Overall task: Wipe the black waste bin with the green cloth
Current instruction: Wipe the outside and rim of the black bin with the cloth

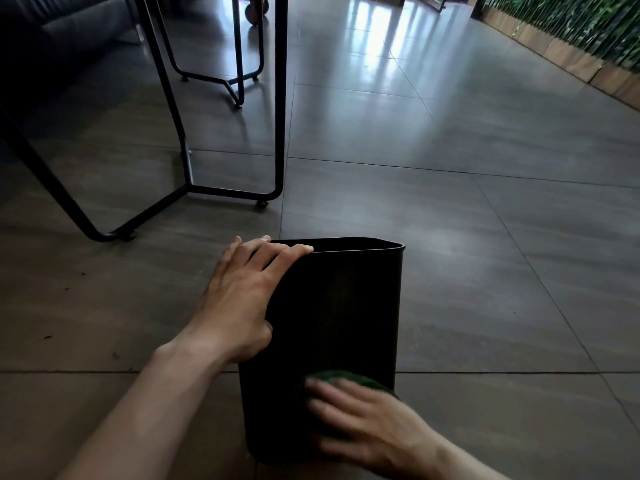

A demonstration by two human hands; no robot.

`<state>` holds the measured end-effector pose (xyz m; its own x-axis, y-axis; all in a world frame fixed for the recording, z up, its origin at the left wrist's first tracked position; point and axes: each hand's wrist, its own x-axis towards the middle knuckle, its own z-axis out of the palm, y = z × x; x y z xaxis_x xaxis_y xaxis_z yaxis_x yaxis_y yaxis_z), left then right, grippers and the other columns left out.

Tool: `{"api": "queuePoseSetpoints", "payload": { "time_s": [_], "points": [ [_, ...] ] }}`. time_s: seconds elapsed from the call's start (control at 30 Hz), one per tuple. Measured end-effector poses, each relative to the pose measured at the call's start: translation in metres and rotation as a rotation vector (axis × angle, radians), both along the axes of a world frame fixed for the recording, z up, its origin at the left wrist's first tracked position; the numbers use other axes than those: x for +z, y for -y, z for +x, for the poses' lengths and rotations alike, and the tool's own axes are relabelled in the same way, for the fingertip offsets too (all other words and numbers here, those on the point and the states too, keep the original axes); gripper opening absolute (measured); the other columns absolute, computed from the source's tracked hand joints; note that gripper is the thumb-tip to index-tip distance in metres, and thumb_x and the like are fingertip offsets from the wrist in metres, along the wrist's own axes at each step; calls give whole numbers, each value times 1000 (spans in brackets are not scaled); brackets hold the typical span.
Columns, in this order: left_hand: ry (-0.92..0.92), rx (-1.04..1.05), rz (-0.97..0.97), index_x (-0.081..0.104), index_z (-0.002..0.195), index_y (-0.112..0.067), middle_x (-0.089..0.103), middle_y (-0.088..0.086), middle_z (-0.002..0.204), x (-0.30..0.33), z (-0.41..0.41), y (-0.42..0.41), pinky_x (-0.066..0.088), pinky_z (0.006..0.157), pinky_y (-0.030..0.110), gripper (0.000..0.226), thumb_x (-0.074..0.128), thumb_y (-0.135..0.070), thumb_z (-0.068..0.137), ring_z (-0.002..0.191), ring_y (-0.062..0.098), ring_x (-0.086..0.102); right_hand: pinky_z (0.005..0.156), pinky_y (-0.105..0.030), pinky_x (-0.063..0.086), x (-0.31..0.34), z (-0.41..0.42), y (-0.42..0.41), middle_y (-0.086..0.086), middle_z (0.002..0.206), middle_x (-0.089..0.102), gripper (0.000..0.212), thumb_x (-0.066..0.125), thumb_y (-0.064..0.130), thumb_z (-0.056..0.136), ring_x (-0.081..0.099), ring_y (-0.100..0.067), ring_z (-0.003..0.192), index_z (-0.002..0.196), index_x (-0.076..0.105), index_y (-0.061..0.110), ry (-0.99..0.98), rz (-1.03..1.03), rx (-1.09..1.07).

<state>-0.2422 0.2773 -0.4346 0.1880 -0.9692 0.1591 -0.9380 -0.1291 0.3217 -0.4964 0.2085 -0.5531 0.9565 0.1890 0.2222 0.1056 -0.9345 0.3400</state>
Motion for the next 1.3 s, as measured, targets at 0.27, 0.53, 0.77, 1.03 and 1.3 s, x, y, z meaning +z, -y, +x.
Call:
{"api": "queuePoseSetpoints", "payload": {
  "time_s": [0.27, 0.53, 0.77, 1.03, 1.3],
  "points": [
    [4, 3, 2, 25, 150, -43, 40, -18, 141, 0, 1, 0, 0, 125, 38, 107, 72, -11, 59, 147, 16, 21, 114, -55, 43, 82, 62, 56, -16, 150, 54, 41, 57, 13, 100, 39, -37, 149, 140, 63, 20, 568, 432, -534],
    [-7, -4, -10, 23, 149, -46, 38, -21, 141, -1, -2, 0, -10, 121, 28, 108, 70, -9, 58, 148, 14, 17, 117, -35, 33, -15, 3, -10, 7, 145, 55, 44, 52, 32, 96, 54, -12, 136, 139, 46, 25, -116, -165, 78],
    [-3, -6, -3, 25, 149, -44, 40, -18, 142, 2, -2, 1, -6, 123, 33, 107, 70, -8, 59, 149, 15, 18, 118, -50, 40, 67, 55, 48, -11, 154, 49, 48, 61, 13, 101, 33, -32, 153, 146, 56, 26, 580, 457, -539],
    [-17, -7, 2, 20, 148, -48, 36, -21, 143, -2, -1, 2, -6, 125, 38, 108, 71, -8, 61, 150, 15, 13, 123, -42, 32, -8, -1, 0, -2, 145, 52, 39, 42, 17, 106, 54, -22, 140, 142, 51, 28, -50, -149, 92],
    [-5, -9, -12, 22, 149, -46, 39, -19, 142, -3, 1, 3, -1, 125, 42, 107, 66, -7, 60, 149, 15, 17, 119, -47, 39, 64, 58, 42, -12, 153, 53, 42, 55, 20, 105, 37, -32, 152, 146, 56, 25, 454, 345, -435]
  ]
}}
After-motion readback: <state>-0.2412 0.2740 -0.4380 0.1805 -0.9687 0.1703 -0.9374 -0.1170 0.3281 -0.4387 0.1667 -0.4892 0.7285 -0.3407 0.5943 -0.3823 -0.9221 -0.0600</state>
